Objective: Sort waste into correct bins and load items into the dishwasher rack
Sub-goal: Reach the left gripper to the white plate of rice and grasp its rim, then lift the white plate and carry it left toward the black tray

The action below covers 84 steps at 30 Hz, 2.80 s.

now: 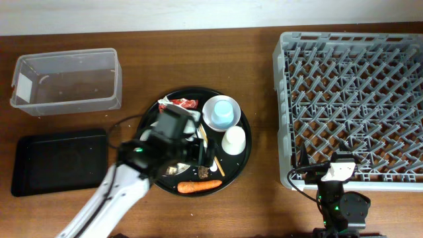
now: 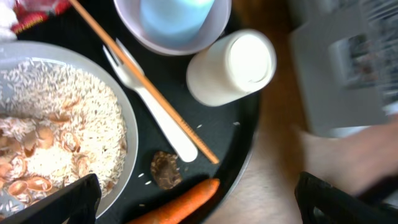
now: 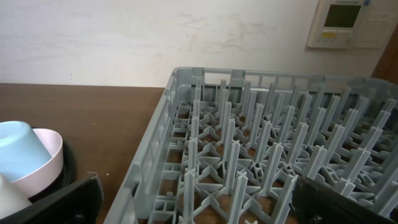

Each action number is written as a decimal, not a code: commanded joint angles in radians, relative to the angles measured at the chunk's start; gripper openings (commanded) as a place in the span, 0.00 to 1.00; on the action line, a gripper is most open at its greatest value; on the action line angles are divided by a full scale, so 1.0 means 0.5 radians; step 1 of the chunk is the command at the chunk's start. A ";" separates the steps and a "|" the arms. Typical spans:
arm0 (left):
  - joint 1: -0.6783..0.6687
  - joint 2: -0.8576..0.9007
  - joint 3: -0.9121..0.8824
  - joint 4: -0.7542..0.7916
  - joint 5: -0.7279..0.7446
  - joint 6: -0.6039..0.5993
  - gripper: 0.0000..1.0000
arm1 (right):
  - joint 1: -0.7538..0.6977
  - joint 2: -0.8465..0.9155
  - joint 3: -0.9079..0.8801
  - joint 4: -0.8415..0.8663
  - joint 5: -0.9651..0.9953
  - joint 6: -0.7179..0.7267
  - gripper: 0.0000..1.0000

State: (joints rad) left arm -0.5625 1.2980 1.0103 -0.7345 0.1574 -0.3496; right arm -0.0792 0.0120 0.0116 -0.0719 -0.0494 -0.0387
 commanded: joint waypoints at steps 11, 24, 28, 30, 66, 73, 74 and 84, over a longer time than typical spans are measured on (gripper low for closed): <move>-0.169 0.655 0.032 0.297 -0.592 -0.228 0.81 | -0.013 -0.017 -0.012 -0.007 0.017 -0.013 0.99; -0.171 0.879 0.032 0.304 -0.758 -0.378 0.56 | -0.013 -0.017 -0.012 -0.007 0.017 -0.013 0.99; -0.171 0.886 0.031 0.278 -0.798 -0.358 0.48 | -0.013 -0.017 -0.012 -0.007 0.017 -0.012 0.98; -0.171 0.886 0.031 0.256 -0.849 -0.346 0.47 | -0.013 -0.017 -0.012 -0.007 0.017 -0.012 0.99; -0.279 1.019 -0.037 0.317 -0.939 -0.249 0.24 | -0.013 -0.017 -0.012 -0.007 0.017 -0.012 0.99; -0.280 1.016 -0.008 0.302 -0.998 -0.240 0.15 | -0.013 -0.017 -0.012 -0.007 0.017 -0.013 0.99; -0.280 1.016 -0.008 0.300 -1.002 -0.240 0.12 | -0.013 -0.017 -0.012 -0.007 0.017 -0.013 0.99; -0.286 1.016 0.089 0.205 -1.042 -0.195 0.01 | -0.013 -0.017 -0.012 -0.007 0.017 -0.012 0.99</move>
State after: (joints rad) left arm -0.7078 1.7920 1.0183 -0.6147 -0.3534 -0.4641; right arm -0.0792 0.0120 0.0116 -0.0719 -0.0494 -0.0387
